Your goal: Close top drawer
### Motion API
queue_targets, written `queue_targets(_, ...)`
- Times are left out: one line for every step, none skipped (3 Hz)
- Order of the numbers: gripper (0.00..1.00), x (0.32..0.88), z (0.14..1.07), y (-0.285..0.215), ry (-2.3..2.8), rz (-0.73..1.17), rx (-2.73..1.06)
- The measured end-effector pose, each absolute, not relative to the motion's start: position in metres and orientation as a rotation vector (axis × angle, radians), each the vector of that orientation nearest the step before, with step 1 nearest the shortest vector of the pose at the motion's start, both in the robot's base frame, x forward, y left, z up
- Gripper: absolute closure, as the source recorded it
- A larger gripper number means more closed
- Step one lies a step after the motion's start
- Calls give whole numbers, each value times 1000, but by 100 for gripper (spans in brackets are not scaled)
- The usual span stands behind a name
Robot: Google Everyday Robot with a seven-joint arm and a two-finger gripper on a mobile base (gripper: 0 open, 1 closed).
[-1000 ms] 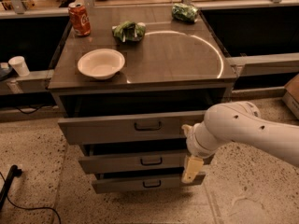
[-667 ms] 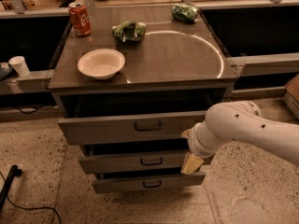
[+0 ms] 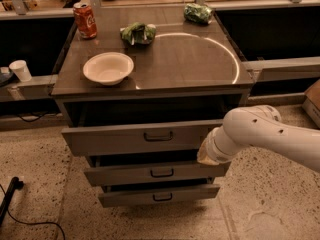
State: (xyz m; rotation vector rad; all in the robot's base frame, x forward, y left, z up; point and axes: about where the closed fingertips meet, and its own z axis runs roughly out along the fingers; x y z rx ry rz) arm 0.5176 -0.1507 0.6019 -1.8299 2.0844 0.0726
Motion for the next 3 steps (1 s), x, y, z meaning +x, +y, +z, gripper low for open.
queue_targets(78, 526, 606, -149, 2082, 4, -1832)
queue_targets(55, 531, 612, -144, 2040, -56, -1838)
queue_targets(31, 532, 613, -144, 2037, -59, -1837)
